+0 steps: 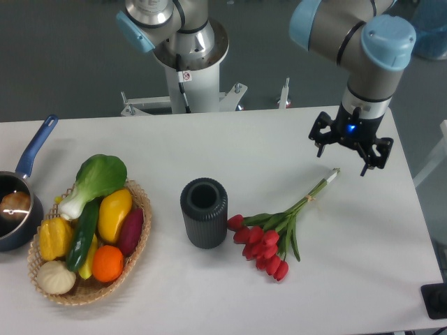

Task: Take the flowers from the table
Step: 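Move the open gripper over the red tulip stems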

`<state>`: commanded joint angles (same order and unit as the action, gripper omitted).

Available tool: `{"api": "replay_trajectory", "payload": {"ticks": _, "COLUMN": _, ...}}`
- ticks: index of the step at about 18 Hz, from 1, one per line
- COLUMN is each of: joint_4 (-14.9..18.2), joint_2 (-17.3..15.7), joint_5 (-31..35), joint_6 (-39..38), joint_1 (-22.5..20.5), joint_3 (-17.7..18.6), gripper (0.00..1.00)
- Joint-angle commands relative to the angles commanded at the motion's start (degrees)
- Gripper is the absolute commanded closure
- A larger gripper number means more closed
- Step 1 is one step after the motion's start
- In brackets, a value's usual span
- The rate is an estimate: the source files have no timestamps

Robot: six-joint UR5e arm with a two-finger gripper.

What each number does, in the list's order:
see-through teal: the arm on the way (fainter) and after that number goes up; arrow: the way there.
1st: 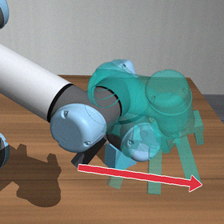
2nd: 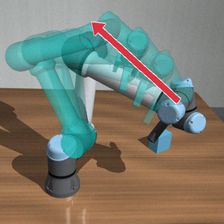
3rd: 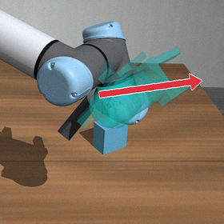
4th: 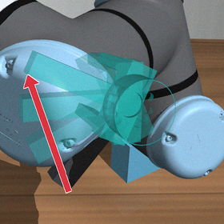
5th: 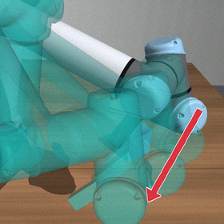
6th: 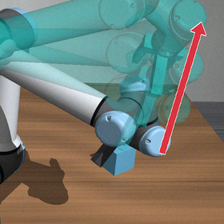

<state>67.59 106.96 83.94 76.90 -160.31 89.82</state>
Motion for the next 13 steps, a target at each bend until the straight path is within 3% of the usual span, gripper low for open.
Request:
{"api": "replay_trajectory", "payload": {"ticks": 7, "joint_4": -0.44, "joint_2": 0.26, "joint_5": -0.53, "joint_6": -0.7, "joint_1": 5.44, "joint_3": 0.61, "gripper": 0.0}}
{"api": "replay_trajectory", "payload": {"ticks": 11, "joint_4": -5.44, "joint_2": -0.87, "joint_5": -0.88, "joint_6": -0.88, "joint_1": 5.8, "joint_3": 7.37, "gripper": 0.0}}
{"api": "replay_trajectory", "payload": {"ticks": 13, "joint_4": -5.54, "joint_2": -1.67, "joint_5": -0.97, "joint_6": -4.19, "joint_1": 5.98, "joint_3": 7.91, "gripper": 0.0}}
